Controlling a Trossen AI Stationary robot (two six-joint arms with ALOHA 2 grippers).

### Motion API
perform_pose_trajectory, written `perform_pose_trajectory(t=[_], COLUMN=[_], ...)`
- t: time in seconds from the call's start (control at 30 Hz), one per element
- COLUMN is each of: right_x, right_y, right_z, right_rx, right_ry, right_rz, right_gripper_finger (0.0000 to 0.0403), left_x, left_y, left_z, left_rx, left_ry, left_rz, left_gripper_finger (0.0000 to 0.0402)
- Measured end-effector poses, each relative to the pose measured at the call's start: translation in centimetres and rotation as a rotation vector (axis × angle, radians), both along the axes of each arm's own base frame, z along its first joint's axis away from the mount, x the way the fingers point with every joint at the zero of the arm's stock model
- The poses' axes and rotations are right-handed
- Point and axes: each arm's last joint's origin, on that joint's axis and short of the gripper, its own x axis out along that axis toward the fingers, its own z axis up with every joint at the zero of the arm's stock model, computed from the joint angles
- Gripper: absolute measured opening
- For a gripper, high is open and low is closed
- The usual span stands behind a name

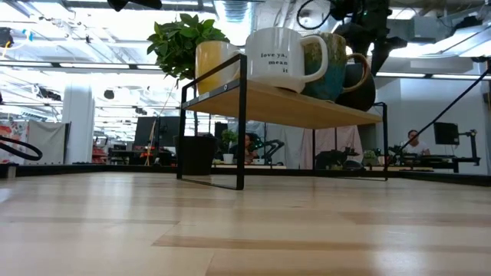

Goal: Place coffee mugs
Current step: Put the blue mug on the shelf

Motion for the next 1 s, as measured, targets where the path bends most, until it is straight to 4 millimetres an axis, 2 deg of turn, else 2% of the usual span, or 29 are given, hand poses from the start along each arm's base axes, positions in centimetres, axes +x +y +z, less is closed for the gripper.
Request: perform_pose_trajectory(t=[0.3,0.73,0.87,1.0], right_x=[-2.0,-2.7,-3.5,-4.7], right_y=[0.9,1.1,1.6,1.9], right_z=[1.7,2.4,3.2,3.8], right_rx=[-0.064,-0.100,-0.105,-0.169], right_ry=[-0.066,-0.115,-0.177,-0.155], right_rz=[-0.036,-0.038,-0.014,-0.052], right_gripper_finger=[0.0232,0.0232,0.0232,0.0223], left_x=[0.0,0.0,0.0,0.0], left_y=[0.0,0.0,0.0,0.0], left_z=[0.0,0.0,0.0,0.0], left_rx=[0.003,0.000,-0.005,-0.023], left_ry=[-0.001,-0.004,-0.006,-0.014], left_rz=[0.006,0.009,0.011,0.020], left_gripper_finger=[0.0000,0.0000,0.0000,0.0000])
